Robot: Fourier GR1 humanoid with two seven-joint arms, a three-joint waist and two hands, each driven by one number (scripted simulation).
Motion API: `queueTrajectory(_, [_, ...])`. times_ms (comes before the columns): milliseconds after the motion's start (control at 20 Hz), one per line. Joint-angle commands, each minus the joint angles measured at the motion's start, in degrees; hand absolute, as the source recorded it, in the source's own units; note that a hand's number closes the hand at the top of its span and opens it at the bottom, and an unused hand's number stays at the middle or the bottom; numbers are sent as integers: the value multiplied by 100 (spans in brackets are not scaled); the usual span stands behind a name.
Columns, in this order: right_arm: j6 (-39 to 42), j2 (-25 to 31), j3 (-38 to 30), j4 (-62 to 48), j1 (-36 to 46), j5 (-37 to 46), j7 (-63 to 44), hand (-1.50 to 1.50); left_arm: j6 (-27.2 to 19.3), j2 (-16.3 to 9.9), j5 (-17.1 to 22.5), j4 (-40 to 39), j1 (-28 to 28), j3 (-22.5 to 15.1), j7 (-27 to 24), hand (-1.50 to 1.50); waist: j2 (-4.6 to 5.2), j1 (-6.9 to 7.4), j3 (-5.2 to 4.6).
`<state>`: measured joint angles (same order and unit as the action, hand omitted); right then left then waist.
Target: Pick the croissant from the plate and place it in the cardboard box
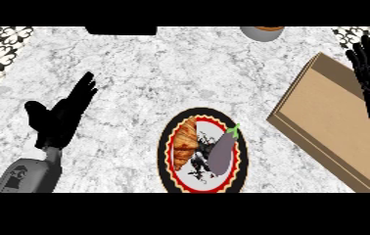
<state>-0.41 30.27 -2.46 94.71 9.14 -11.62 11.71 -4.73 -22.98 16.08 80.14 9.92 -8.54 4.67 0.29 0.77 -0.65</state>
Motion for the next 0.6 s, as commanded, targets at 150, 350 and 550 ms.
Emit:
queueTrajectory(150, [-1407, 1, 863, 1326, 732, 1694, -1923, -150, 188, -359, -582, 581, 428, -242, -371, 0, -154, -26, 3])
queueTrajectory(350, [-1142, 904, 1265, 1029, 551, 3060, -2918, -150, 387, -610, -780, 650, 566, -306, -572, 0, -159, -173, -68])
queueTrajectory(550, [-1071, 725, 2267, 1803, 882, 4319, -4266, -150, 381, -507, -930, 735, 450, -470, -766, 0, -128, -57, -2])
